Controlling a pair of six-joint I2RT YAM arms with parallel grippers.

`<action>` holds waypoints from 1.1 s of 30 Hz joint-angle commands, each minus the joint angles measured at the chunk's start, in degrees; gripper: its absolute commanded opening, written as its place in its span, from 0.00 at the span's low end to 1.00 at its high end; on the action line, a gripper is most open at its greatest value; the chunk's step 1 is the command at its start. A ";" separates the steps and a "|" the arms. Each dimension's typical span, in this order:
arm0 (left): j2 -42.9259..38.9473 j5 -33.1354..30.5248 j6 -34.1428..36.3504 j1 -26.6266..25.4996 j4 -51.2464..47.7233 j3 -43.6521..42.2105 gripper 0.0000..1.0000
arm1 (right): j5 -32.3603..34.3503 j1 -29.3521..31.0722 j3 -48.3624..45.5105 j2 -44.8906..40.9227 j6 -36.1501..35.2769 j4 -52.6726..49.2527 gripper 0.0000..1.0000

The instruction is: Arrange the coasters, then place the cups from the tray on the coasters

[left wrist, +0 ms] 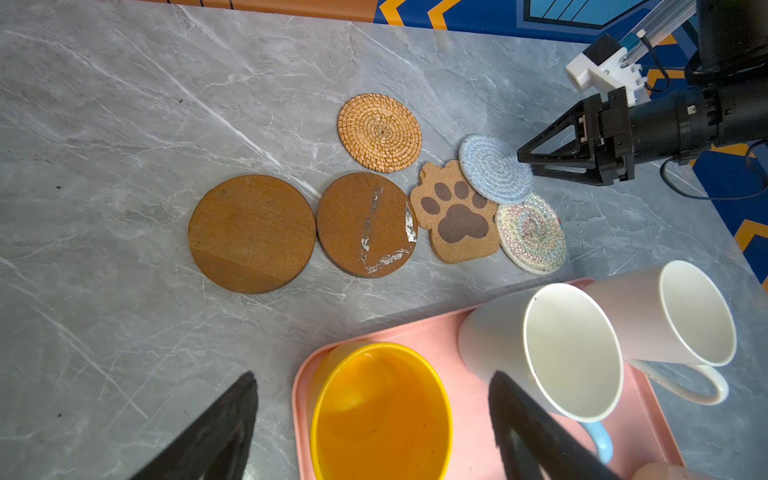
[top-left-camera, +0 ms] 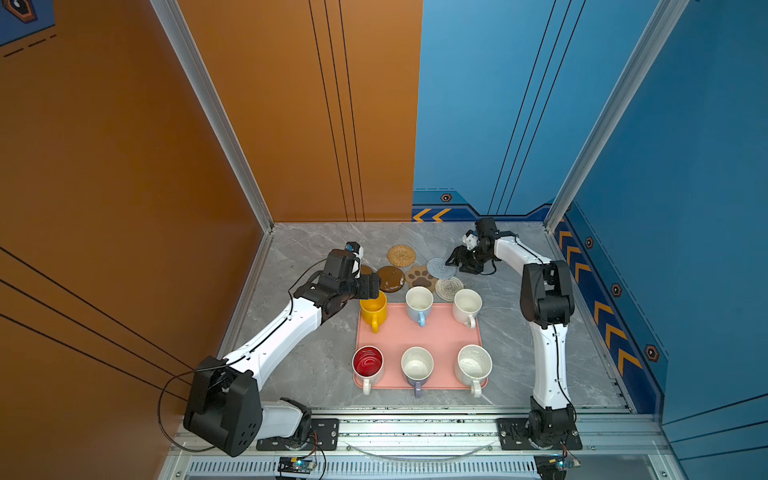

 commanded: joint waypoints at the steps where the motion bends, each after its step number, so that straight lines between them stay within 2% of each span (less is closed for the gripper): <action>1: -0.94 -1.67 -0.39 -0.56 0.19 0.42 0.88 | -1.39 -0.17 1.55 2.22 1.50 -1.85 0.61; 12: -2.00 -2.32 -0.39 -0.59 1.33 -1.18 0.88 | -4.64 -0.26 3.62 4.08 3.72 -0.94 0.53; 22: -1.82 -2.41 -0.48 -0.59 1.71 -1.53 0.88 | -7.26 -0.52 3.72 5.05 5.72 0.78 0.39; 31: -1.52 -2.59 -0.40 -0.59 1.95 -1.68 0.88 | -8.90 -1.14 4.07 5.96 8.40 3.20 0.17; 33: -1.48 -2.61 -0.46 -0.61 1.99 -1.62 0.88 | -9.02 -1.31 4.21 5.72 8.75 3.67 0.09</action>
